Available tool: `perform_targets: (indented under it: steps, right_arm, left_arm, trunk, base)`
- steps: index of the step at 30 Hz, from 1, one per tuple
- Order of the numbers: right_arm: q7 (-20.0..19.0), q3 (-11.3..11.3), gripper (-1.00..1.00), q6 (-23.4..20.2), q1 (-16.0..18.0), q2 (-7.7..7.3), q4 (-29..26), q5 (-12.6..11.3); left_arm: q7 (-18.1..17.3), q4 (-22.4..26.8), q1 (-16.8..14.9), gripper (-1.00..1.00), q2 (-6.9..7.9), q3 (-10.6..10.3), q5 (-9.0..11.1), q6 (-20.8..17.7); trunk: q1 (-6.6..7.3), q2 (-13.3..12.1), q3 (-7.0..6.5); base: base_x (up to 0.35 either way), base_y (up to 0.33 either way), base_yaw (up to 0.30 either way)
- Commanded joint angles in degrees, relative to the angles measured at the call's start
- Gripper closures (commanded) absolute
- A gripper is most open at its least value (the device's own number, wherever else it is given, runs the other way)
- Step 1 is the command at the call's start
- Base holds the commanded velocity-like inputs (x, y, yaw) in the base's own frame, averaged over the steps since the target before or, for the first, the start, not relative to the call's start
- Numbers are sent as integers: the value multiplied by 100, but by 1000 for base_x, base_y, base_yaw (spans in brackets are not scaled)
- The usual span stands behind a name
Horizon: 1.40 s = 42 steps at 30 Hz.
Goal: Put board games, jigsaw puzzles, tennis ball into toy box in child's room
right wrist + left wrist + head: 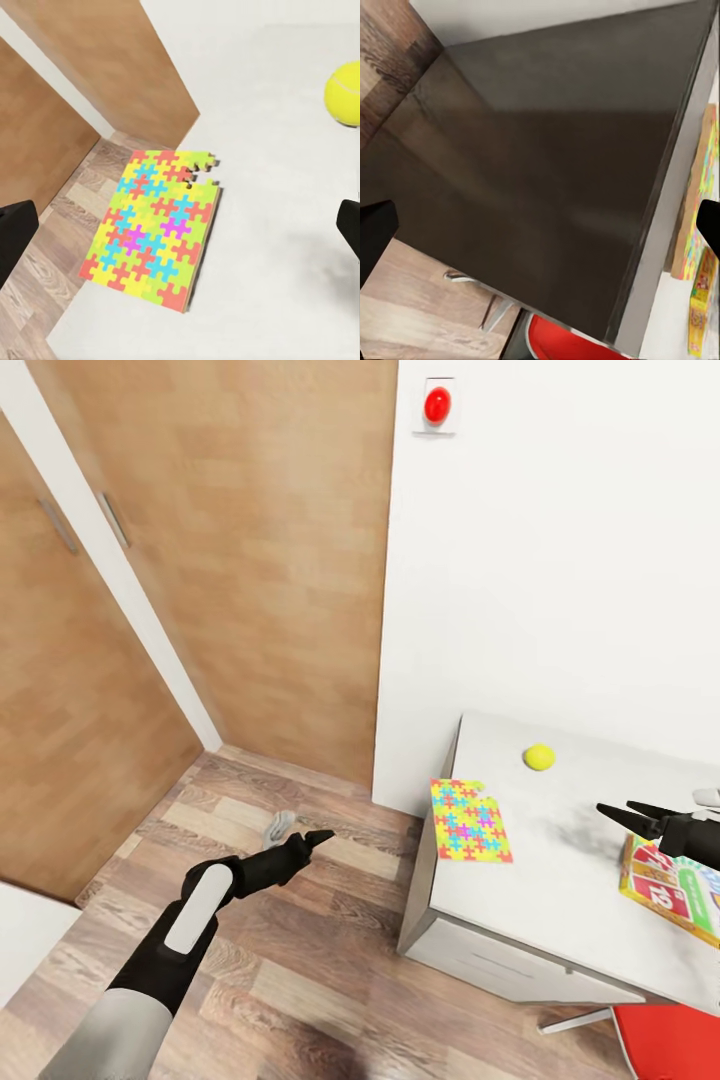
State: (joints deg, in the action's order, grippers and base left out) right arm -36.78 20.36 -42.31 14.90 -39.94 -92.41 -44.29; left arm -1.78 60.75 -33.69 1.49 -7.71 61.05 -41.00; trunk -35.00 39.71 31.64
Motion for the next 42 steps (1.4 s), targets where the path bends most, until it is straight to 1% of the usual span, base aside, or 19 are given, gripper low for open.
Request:
perform_targets:
  steps: [1, 2, 3, 5, 6, 7, 8, 11, 12, 13, 14, 16, 17, 19, 20, 22, 27, 31, 42]
  right_arm:
    - [-6, 5, -100, -38, 5, -1, 0, -19]
    - [-6, 6, -100, -38, 5, 0, -1, -19]
    - [-6, 6, -100, -38, 5, 0, -1, -19]
    - [-6, 8, -100, -39, 5, 1, -3, -18]
    - [-6, 8, -100, -39, 5, 1, -3, -18]
    - [-5, 9, -100, -39, 5, 4, -3, -18]
    - [-5, 9, -100, -39, 5, 4, -3, -18]
    - [-4, 11, -100, -40, 4, 5, -4, -18]
    - [-4, 11, -100, -40, 4, 5, -4, -18]
    - [-4, 11, -100, -40, 4, 6, -5, -18]
    - [-4, 11, -100, -40, 4, 8, -5, -18]
    - [-4, 11, -100, -40, 4, 9, -5, -18]
    - [-4, 11, -100, -40, 4, 9, -5, -18]
    - [-4, 12, -100, -41, 4, 10, -5, -18]
    - [-4, 12, -100, -41, 4, 10, -5, -18]
    - [-5, 12, -100, -41, 4, 13, -5, -18]
    - [-3, 12, -100, -41, 4, 17, -5, -18]
    - [0, 12, -100, -38, 4, 18, -5, -18]
    - [3, 0, -100, -33, -3, 21, -5, -18]
  left_arm:
    - [-26, -2, -3, -100, 5, -6, -10, -9]
    - [-239, -132, -13, -100, 55, -5, -11, 56]
    - [-239, -132, -13, -100, 55, -5, -11, 56]
    - [-720, -420, -33, -100, 161, -9, -12, 209]
    - [-720, -420, -33, -100, 161, -9, -12, 209]
    - [-962, -574, -47, -100, 206, -11, -13, 296]
    - [-962, -574, -47, -100, 206, -11, -13, 296]
    - [-1578, -1027, -132, -100, 291, -20, -28, 538]
    - [-1578, -1027, -132, -100, 291, -20, -28, 538]
    - [-1733, -1161, -168, -100, 302, -23, -46, 594]
    - [-1733, -1161, -168, -100, 302, -23, -46, 594]
    - [-1961, -1377, -228, -100, 309, -28, -113, 679]
    - [-1961, -1377, -228, -100, 309, -28, -113, 679]
    - [-2115, -1519, -269, -100, 309, -28, -200, 734]
    - [-2115, -1519, -269, -100, 309, -28, -200, 734]
    - [-2218, -1612, -294, -100, 309, -28, -274, 770]
    - [-2310, -1691, -314, -100, 313, -28, -337, 801]
    - [-2344, -1719, -320, -100, 314, -28, -360, 822]
    - [-2397, -1758, -302, -100, 316, -27, -380, 1065]
  trunk:
    - [-1, 5, 5]
    - [-1, 5, 5]
    - [-1, 5, 5]
    - [-1, 5, 5]
    - [-1, 5, 5]
    - [-1, 5, 5]
    - [-1, 5, 5]
    - [-1, 5, 5]
    - [-1, 5, 5]
    - [-1, 5, 5]
    - [-1, 5, 5]
    - [-1, 5, 5]
    - [-1, 5, 5]
    - [-1, 5, 5]
    - [-1, 5, 5]
    - [-1, 5, 5]
    - [-1, 5, 5]
    - [-1, 5, 5]
    - [-1, 5, 5]
  base:
    - [6, 7, -67]
    - [5, 6, -110]
    - [5, 6, -110]
    - [4, 4, -159]
    - [3, 4, -173]
    - [3, 3, -195]
    - [3, 3, -195]
    - [2, 2, -225]
    - [1, 2, -238]
    - [1, 1, -247]
    - [1, 1, -254]
    - [1, 1, -257]
    - [1, 1, -260]
    - [0, 1, -266]
    - [0, 0, -268]
    - [0, 0, -263]
    - [0, 0, -195]
    - [0, 0, -110]
    - [12, 0, -39]
